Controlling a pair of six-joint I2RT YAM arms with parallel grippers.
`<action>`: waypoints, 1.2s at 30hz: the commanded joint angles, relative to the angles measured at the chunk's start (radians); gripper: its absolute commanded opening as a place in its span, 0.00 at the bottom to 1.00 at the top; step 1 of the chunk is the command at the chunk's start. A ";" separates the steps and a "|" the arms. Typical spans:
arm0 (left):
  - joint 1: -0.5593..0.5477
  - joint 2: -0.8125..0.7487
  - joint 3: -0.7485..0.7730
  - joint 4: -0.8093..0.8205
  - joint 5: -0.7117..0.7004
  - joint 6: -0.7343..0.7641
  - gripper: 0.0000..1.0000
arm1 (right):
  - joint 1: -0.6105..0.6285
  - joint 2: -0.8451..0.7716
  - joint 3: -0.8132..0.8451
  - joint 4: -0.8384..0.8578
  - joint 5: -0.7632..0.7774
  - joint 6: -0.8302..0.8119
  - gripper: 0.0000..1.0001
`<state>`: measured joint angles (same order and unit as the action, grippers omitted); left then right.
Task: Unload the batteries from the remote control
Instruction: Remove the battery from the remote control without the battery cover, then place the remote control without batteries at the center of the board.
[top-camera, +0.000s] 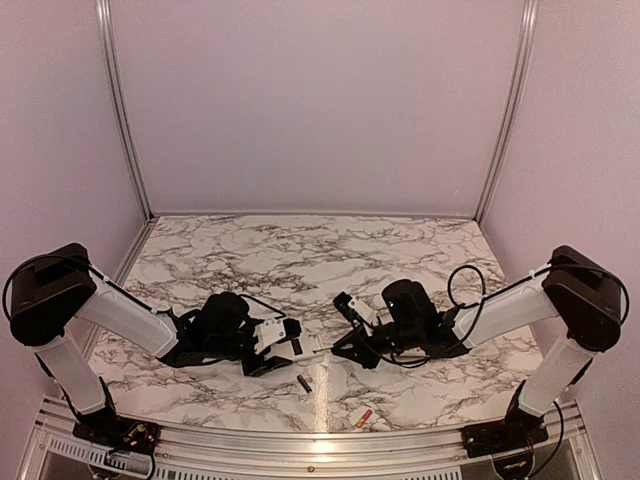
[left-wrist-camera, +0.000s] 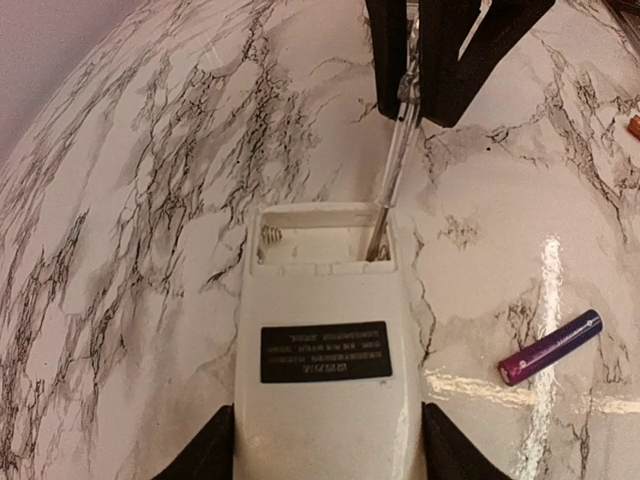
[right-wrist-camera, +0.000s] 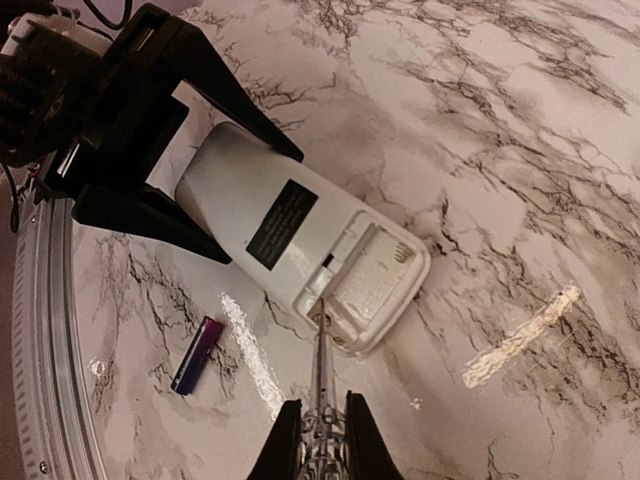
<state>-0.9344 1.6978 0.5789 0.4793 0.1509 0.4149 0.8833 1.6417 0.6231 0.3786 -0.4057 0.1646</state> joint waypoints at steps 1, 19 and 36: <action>0.008 -0.006 0.037 0.100 -0.056 0.002 0.00 | 0.046 -0.037 0.027 0.015 -0.071 0.016 0.00; 0.005 -0.079 0.000 0.134 -0.204 -0.052 0.00 | 0.048 -0.207 0.048 -0.065 0.081 0.038 0.00; 0.005 -0.135 -0.047 0.059 -0.544 -0.450 0.00 | 0.100 -0.167 -0.008 0.072 0.521 0.067 0.00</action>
<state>-0.9329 1.6230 0.5743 0.5556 -0.2481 0.1261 0.9562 1.4246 0.6167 0.3794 -0.0254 0.2165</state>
